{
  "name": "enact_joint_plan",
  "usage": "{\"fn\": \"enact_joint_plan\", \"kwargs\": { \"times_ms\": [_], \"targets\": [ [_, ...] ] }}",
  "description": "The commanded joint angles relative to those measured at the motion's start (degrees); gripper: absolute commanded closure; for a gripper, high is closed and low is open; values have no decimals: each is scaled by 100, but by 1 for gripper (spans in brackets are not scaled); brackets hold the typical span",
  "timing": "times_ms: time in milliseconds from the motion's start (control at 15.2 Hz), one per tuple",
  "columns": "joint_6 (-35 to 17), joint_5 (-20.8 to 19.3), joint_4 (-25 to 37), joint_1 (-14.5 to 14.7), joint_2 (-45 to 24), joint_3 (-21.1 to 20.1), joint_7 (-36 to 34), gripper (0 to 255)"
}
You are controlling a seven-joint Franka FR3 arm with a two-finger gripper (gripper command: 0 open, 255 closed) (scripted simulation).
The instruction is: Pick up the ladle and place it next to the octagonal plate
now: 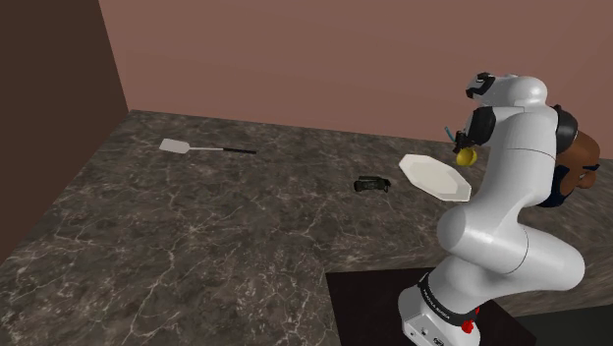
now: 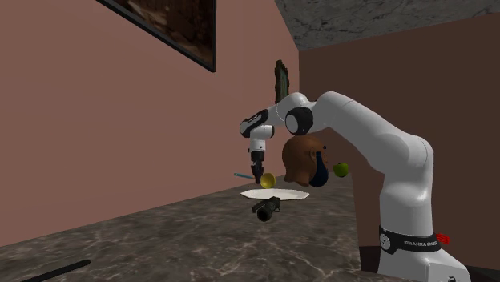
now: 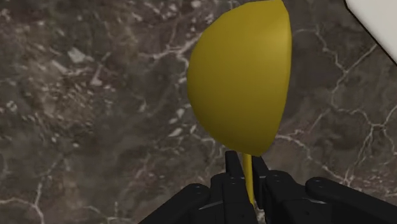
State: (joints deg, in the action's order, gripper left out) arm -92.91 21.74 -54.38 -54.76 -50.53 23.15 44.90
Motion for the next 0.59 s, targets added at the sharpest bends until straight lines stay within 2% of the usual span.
{"fn": "enact_joint_plan", "kwargs": {
  "times_ms": [0,330,528],
  "targets": [
    [17,-5,-46,4,-34,-6,3,0],
    [16,-2,-18,-6,-62,-10,3,0],
    [835,17,1203,-307,-397,-67,-158,0]
  ]
}}
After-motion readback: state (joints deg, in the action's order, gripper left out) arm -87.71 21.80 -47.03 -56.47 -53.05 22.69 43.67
